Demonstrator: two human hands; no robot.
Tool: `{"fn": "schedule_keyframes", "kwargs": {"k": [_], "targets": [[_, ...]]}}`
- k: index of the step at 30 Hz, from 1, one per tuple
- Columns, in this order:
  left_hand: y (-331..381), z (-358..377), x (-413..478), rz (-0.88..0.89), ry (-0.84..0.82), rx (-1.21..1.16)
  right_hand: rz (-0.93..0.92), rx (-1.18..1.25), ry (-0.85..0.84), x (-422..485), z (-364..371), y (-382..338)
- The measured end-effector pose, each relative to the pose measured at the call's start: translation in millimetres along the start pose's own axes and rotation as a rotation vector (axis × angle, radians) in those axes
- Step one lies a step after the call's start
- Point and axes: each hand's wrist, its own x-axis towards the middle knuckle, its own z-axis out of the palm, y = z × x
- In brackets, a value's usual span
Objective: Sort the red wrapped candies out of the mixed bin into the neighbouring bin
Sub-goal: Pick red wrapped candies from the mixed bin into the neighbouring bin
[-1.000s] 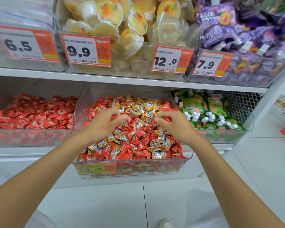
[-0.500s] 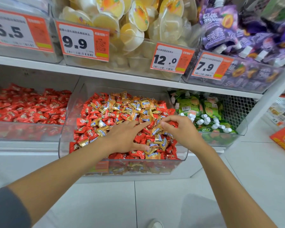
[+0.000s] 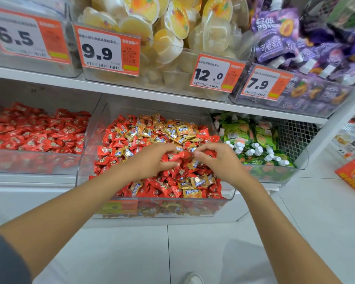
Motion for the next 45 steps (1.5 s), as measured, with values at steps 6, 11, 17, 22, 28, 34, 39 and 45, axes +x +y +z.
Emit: {"fn": "schedule_keyframes", "kwargs": {"k": [6, 11, 17, 22, 28, 34, 39, 45], "targets": [[-26, -40, -16, -0.216, 0.104, -0.251, 0.003, 0.001, -0.05, -3, -5, 0], [-32, -47, -29, -0.209, 0.139, -0.159, -0.004, -0.027, -0.097, -6, -4, -2], [-29, -51, -31, -0.229, 0.151, -0.216, -0.085, -0.06, -0.17, -5, 27, -19], [-30, -56, -32, -0.215, 0.183, -0.222, -0.124, -0.413, -0.426, 6, 61, -34], [-28, -66, -36, -0.215, 0.201, -0.241, -0.167, -0.401, -0.562, 10, 78, -27], [-19, -69, -39, -0.215, 0.224, -0.326, -0.194, -0.291, -0.536, 15, 83, -30], [-20, -67, -39, -0.223, 0.198, -0.317, -0.154, -0.02, -0.476, 14, 81, -34], [-23, -72, -41, -0.239, 0.184, -0.32, 0.062, 0.495, -0.343, 17, 43, -35]]}}
